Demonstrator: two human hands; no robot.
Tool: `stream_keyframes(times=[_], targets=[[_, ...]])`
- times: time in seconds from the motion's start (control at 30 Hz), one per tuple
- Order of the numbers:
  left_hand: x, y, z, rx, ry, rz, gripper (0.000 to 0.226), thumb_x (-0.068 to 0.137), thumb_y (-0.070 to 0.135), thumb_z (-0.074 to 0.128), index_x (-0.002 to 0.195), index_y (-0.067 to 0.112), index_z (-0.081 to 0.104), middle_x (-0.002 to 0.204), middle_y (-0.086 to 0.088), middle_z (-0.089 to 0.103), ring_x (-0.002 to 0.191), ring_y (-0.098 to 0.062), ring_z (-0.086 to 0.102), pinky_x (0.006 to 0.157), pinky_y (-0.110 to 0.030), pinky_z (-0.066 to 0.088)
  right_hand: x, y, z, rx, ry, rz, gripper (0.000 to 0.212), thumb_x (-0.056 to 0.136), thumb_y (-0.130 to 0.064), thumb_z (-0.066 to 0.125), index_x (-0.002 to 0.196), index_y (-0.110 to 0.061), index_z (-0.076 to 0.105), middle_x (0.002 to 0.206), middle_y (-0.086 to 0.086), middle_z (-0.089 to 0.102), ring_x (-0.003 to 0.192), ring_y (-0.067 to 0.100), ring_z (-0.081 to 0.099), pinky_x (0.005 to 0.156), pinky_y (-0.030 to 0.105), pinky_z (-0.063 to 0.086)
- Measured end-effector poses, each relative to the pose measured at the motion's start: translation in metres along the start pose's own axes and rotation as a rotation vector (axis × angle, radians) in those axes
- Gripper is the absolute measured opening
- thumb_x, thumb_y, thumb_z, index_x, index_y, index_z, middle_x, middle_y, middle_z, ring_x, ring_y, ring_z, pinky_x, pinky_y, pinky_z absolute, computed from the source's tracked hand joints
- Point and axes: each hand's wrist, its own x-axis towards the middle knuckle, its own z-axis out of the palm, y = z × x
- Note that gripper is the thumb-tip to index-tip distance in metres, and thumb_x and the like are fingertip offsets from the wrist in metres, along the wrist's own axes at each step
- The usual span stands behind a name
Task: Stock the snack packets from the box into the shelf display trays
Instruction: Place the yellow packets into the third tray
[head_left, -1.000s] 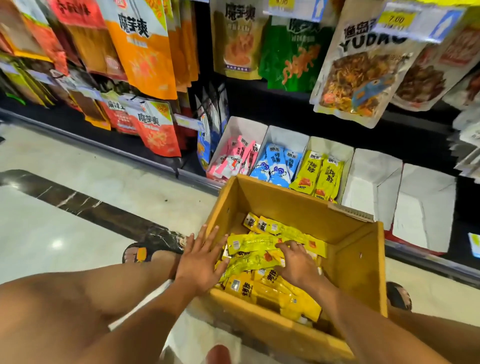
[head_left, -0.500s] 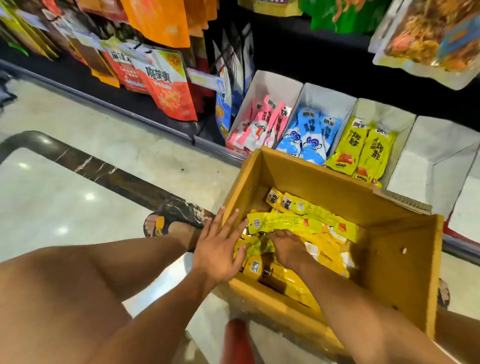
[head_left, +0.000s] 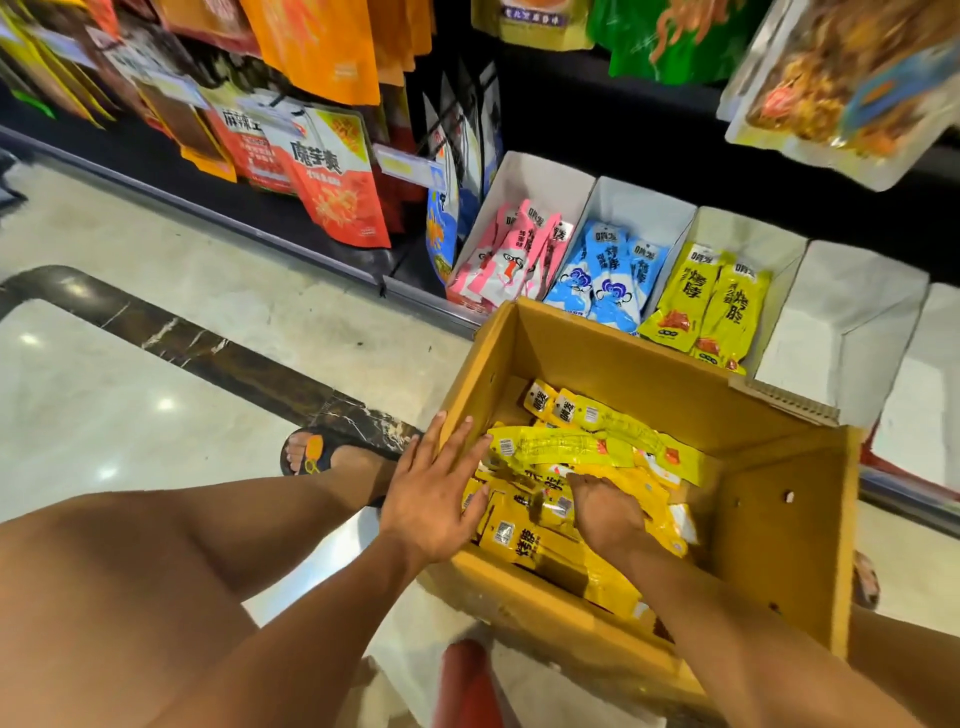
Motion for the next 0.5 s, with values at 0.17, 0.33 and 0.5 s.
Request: stream_keyframes(times=[0.17, 0.33, 0.5], targets=[[0.0, -0.001, 0.0, -0.024, -0.004, 0.013, 0.066, 0.103, 0.066, 0.016, 0.162, 0.043, -0.004, 0.171, 0.01, -0.014, 0.155, -0.022, -0.026, 0.127, -0.052, 0.007, -0.015, 0.023, -0.017, 0.356, -0.023, 0.072, 0.04, 0.102, -0.009, 0.041, 0.141, -0.01, 0.048, 0.133, 0.017, 0.061, 0.12, 0.032, 0.059, 0.092, 0.033, 0.047], [0.001, 0.001, -0.008, -0.199, -0.007, -0.008, 0.075, 0.094, 0.074, -0.005, 0.162, 0.044, 0.008, 0.171, 0.013, -0.005, 0.155, -0.015, -0.024, 0.128, -0.049, -0.002, -0.048, 0.015, -0.058, 0.918, 0.101, 0.21, 0.023, 0.105, -0.005, 0.043, 0.104, -0.016, 0.064, 0.102, 0.008, 0.063, 0.102, 0.029, 0.06, 0.083, 0.033, 0.046], [0.012, 0.016, -0.027, -0.404, 0.207, -0.008, 0.066, 0.102, 0.063, 0.01, 0.145, 0.038, 0.052, 0.163, 0.014, 0.031, 0.158, -0.012, 0.003, 0.128, -0.043, 0.007, -0.067, -0.002, -0.091, 1.265, 0.17, 0.2, 0.029, 0.105, -0.008, 0.046, 0.128, 0.004, 0.058, 0.131, 0.021, 0.061, 0.127, 0.035, 0.053, 0.083, 0.029, 0.043]])
